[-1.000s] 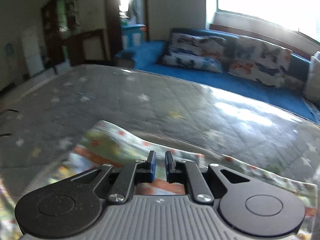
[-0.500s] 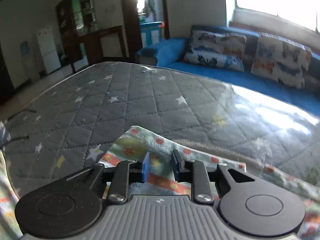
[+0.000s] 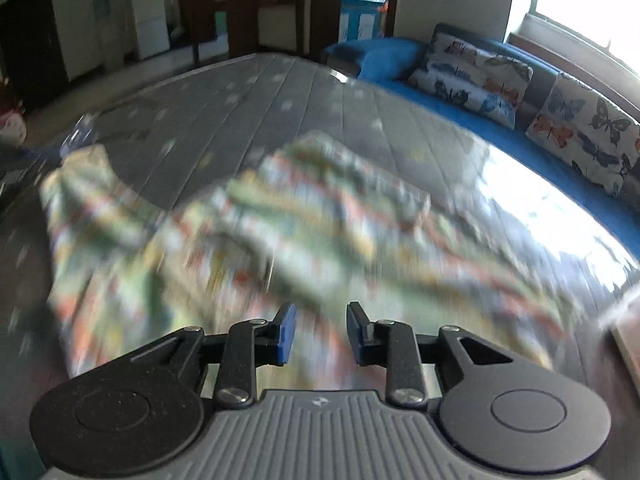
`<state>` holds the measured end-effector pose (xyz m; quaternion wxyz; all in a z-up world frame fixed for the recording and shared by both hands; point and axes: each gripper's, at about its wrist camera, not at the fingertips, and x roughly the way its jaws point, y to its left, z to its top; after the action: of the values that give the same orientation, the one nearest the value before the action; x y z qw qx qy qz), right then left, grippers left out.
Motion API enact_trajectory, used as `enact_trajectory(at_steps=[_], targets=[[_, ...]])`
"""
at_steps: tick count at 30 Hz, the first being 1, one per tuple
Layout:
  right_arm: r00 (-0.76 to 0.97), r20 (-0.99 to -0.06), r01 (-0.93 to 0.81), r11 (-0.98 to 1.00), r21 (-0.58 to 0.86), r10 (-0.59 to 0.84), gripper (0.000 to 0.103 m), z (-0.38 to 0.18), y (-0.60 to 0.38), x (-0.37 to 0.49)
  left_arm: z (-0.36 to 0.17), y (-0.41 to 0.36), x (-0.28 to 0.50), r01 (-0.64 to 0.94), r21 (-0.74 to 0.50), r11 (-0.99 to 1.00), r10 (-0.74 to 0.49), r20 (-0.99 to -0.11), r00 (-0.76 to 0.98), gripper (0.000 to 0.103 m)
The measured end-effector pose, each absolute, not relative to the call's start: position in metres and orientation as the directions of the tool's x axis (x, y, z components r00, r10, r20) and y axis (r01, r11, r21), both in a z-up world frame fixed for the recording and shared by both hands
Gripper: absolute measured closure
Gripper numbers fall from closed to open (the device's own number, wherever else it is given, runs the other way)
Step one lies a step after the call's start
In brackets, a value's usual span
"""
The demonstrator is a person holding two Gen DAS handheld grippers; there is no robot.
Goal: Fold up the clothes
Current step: 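Spread the shirt flat on the mattress and open both grippers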
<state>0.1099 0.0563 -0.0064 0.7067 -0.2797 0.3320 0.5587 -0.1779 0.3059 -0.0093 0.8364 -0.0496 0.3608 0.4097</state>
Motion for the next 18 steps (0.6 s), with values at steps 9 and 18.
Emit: enact_trajectory(at_steps=[9,18], targets=[[0.214,-0.784,-0.937,0.350,0.004,0.582,0.075,-0.023,-0.071,0.078,-0.009,0.305,-0.183,-0.732,0.234,0.640,0.667,-0.642,0.378,0.094],[0.380,-0.705,-0.801,0.594,0.073,0.599,0.068,-0.015,-0.162,0.099,0.009,0.285,-0.175,-0.715,0.213,0.666,0.657,-0.622,0.426,0.083]])
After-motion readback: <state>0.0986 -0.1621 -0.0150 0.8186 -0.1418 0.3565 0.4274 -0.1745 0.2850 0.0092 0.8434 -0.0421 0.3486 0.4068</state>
